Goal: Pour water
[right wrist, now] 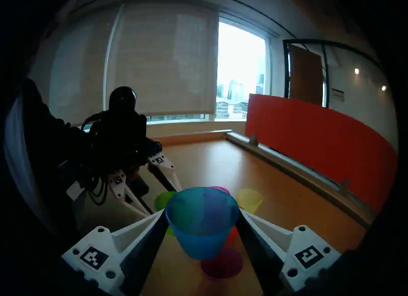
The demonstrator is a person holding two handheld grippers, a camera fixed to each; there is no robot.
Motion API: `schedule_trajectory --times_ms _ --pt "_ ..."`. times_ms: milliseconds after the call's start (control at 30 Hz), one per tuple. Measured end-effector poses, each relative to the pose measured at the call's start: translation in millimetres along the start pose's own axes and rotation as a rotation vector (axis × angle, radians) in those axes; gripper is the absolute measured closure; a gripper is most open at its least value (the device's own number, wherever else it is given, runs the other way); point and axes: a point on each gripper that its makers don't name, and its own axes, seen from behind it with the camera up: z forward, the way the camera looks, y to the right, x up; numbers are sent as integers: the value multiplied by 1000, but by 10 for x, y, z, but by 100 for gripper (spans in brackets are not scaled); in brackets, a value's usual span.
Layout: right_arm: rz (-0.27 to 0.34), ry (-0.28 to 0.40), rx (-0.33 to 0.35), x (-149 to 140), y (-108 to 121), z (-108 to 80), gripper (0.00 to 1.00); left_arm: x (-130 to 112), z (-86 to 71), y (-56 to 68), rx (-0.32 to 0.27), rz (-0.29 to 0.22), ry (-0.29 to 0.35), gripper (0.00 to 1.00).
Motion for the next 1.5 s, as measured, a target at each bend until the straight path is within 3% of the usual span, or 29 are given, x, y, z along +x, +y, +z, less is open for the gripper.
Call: schedule_trajectory --times_ms 1000,1500 --pt "-23 -74 115 -465 -337 0 8 -300 84 -33 -37 38 -124 18" --pt "-30 -103 144 -693 -423 0 8 -408 137 -70 -47 32 -159 18"
